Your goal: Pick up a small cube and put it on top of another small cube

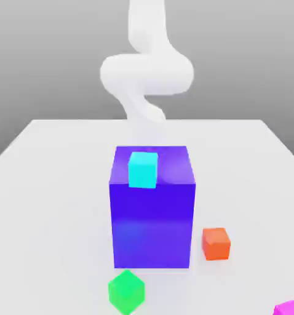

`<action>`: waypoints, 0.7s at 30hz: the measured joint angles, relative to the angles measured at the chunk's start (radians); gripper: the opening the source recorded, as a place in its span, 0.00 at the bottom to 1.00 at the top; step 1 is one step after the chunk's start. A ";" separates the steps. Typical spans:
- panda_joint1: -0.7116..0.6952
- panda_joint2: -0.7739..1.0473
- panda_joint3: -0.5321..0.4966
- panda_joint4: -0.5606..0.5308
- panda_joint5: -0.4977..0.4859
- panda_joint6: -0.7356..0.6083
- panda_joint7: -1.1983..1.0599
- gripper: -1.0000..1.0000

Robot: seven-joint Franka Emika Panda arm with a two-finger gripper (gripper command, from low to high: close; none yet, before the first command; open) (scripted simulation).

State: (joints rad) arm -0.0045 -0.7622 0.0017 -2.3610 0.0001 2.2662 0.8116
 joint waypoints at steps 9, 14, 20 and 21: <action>-0.019 0.200 0.007 -0.276 0.004 -0.075 0.046 0.50; -0.021 0.276 0.008 -0.337 0.005 -0.004 0.051 0.00; -0.023 0.294 0.008 -0.336 0.006 -0.035 0.055 0.00; -0.023 0.275 0.008 -0.317 0.005 -0.073 0.055 0.00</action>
State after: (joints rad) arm -0.0271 -0.4871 0.0097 -2.6785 0.0056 2.1931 0.8664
